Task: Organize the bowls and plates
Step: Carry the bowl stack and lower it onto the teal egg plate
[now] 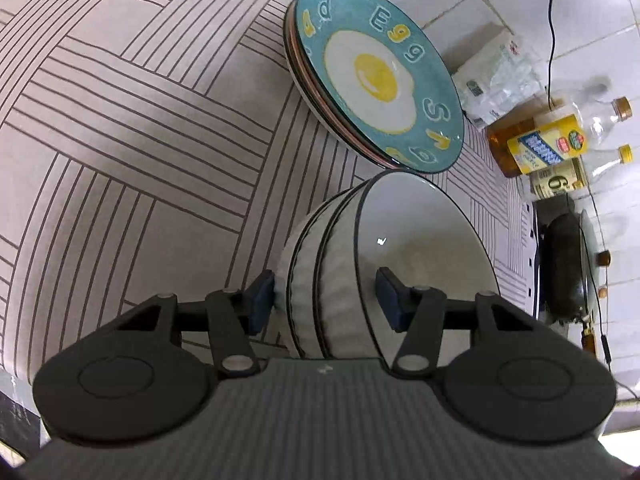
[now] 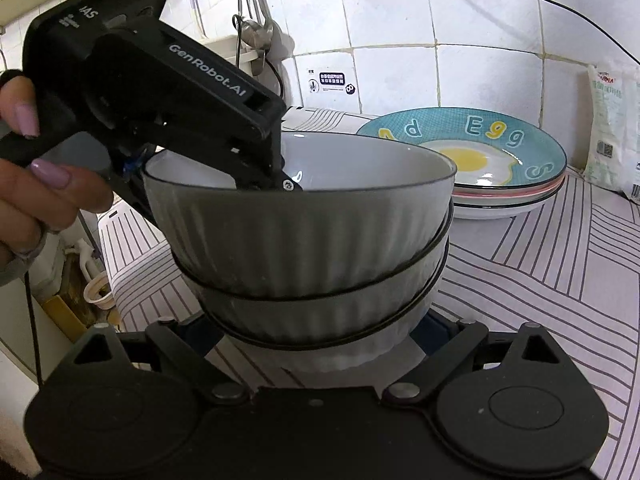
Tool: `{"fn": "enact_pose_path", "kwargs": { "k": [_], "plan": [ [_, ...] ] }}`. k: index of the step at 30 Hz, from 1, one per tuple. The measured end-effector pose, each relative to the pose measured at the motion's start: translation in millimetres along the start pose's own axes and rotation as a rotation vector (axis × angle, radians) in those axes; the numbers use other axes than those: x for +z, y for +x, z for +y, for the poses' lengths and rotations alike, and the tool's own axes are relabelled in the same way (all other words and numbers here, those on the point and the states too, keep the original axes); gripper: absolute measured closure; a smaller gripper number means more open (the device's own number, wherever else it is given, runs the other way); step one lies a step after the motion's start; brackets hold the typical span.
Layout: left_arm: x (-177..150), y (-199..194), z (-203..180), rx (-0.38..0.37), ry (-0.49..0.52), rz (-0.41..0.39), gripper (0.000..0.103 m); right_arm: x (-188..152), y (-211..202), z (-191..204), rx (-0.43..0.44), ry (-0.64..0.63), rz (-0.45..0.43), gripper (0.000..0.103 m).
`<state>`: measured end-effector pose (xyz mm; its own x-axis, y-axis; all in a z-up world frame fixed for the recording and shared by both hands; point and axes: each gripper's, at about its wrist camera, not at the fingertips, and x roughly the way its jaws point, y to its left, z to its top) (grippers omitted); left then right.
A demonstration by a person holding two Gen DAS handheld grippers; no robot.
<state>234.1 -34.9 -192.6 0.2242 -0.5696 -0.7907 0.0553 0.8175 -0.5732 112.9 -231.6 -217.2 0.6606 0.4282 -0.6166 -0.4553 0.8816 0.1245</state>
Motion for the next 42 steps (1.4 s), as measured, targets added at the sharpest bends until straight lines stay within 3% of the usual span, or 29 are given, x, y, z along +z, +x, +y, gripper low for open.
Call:
{"fn": "enact_pose_path", "kwargs": {
  "k": [8,24,34,42],
  "plan": [
    [1.6,-17.7,-9.3,-0.026,0.114,0.014,0.05,1.3,-8.0,17.3,-0.069,-0.013,-0.016,0.006],
    [52.2,-68.8,-37.5,-0.037,0.235,-0.118,0.045,61.1,-11.3,23.9,-0.122,-0.029,-0.159,0.006],
    [97.4,-69.3,-58.9,-0.028,0.317,-0.143,0.045,95.8,3.3,12.3,-0.177,-0.008,-0.218,0.006],
    [133.7,-39.1,-77.8,-0.026,0.359,-0.084,0.045,115.4,15.5,-16.1,-0.217,0.027,-0.201,0.006]
  ]
}}
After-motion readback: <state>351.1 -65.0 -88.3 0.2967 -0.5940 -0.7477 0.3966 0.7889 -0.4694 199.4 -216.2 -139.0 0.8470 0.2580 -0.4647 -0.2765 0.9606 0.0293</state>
